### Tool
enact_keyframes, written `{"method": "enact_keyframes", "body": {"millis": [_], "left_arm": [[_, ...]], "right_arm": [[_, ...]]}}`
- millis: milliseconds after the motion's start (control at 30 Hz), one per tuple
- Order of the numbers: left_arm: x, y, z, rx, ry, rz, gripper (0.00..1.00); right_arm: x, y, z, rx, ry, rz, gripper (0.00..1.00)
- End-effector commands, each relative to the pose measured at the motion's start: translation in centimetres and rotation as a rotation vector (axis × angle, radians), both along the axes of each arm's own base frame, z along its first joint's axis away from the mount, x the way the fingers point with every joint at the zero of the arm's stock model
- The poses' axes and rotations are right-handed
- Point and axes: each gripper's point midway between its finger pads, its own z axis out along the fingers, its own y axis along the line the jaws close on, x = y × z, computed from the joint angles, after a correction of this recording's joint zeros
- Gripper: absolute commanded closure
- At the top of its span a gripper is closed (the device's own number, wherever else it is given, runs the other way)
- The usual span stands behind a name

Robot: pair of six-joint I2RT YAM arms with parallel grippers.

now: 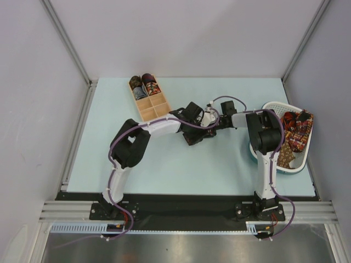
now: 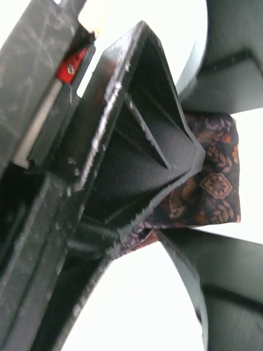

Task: Roll the ties
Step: Roll the tie

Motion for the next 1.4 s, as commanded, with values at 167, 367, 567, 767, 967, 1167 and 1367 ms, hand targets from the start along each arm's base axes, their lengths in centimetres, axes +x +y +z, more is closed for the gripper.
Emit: {"method": "enact_keyframes", "body": {"millis": [167,367,567,767,967,1167,1367], "left_arm": [[-1.0,0.7,-0.8,0.031,0.065,-0.010,0.45],[-1.7,1.6,-2.0,0.061,0.092,0.011,0.48],[-1.8,2.0,-2.1,0.064,0.107,0.021,0.50],[-1.9,2.2,-1.7,0.062,0.113,0.038,0.52],[-2.2,2.1,-1.0,0.046,0.122,0.057,0.53],[-2.7,2.3,-0.9,0.041,0.134,0.090,0.55],[-3.5,2.4,-1.4,0.054,0.153,0.107,0.57]], "right_arm": [[-1.7,-0.5,-3.7,-0.107,0.096,-0.022,0.53],[0.6,-2.7,-2.1,-0.116,0.058,-0.140,0.46],[2.5,-5.3,0.1,-0.110,-0.002,-0.274,0.44],[2.8,-7.9,1.3,-0.100,-0.041,-0.395,0.41],[1.5,-9.4,3.1,-0.169,-0.127,-0.481,0.43],[-1.4,-9.9,4.1,-0.252,-0.235,-0.578,0.48],[-6.4,-9.4,5.1,-0.383,-0.405,-0.600,0.52]]}}
